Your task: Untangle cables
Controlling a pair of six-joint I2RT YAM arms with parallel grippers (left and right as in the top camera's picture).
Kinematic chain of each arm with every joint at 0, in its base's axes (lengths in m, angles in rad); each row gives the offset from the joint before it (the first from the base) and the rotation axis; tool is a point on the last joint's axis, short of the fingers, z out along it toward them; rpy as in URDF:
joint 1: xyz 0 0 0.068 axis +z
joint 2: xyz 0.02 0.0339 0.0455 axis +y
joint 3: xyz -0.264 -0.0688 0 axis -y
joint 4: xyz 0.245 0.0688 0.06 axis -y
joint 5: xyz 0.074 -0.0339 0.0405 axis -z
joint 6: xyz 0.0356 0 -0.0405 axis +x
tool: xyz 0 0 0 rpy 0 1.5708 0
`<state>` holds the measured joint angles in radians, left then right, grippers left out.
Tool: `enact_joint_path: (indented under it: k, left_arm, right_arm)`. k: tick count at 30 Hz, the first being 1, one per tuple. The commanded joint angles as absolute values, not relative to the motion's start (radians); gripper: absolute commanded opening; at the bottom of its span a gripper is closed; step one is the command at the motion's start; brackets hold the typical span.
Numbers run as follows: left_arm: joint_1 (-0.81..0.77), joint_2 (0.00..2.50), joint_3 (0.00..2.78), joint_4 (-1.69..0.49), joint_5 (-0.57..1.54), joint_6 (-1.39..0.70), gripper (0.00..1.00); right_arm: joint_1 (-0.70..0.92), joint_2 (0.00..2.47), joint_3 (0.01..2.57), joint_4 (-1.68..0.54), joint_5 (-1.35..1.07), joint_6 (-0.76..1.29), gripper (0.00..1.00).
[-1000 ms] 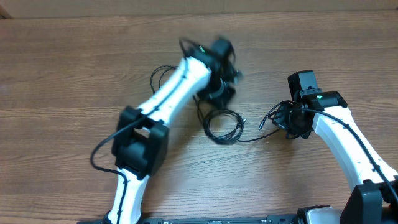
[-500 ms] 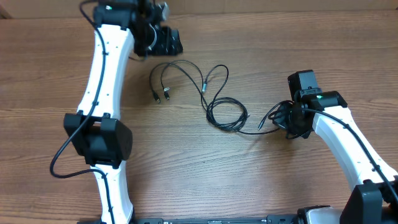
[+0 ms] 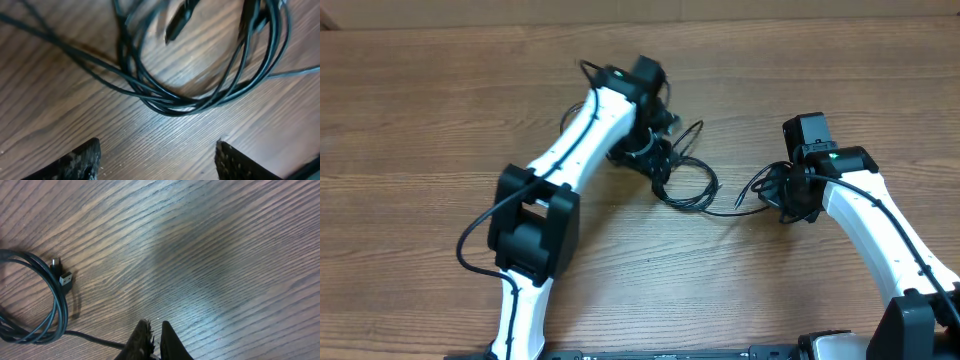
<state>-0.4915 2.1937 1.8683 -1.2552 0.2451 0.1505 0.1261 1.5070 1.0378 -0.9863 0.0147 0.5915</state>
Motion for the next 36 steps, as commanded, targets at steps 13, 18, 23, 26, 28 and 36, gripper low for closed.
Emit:
enact_joint_path:
  k: [13,18,23,26,28,36]
  left_arm:
    - [-0.574,2.188,1.839,-1.231,0.233,-0.405,0.79]
    - [-0.577,2.188,1.801,-1.166,0.316,-0.601,0.80]
    - [-0.577,2.188,1.763,-1.123,0.315,-0.672,0.80]
    - [-0.577,2.188,1.728,-1.112,0.314,-0.724,0.80]
    - [-0.577,2.188,1.692,-1.087,0.314,-0.769,0.78]
    - [-0.574,2.188,1.591,-0.944,0.301,-0.883,0.57]
  right_arm:
    - [0.123,1.504,1.047,-0.979,0.022,0.595,0.06]
    - [0.123,1.504,1.047,-0.983,0.023,0.595,0.06]
    - [0.123,1.504,1.047,-0.983,0.023,0.595,0.06]
    - [0.123,1.504,1.047,-0.982,0.023,0.595,0.06]
    - [0.123,1.504,1.047,-0.982,0.023,0.595,0.06]
    - [0.123,1.504,1.047,-0.983,0.023,0.595,0.06]
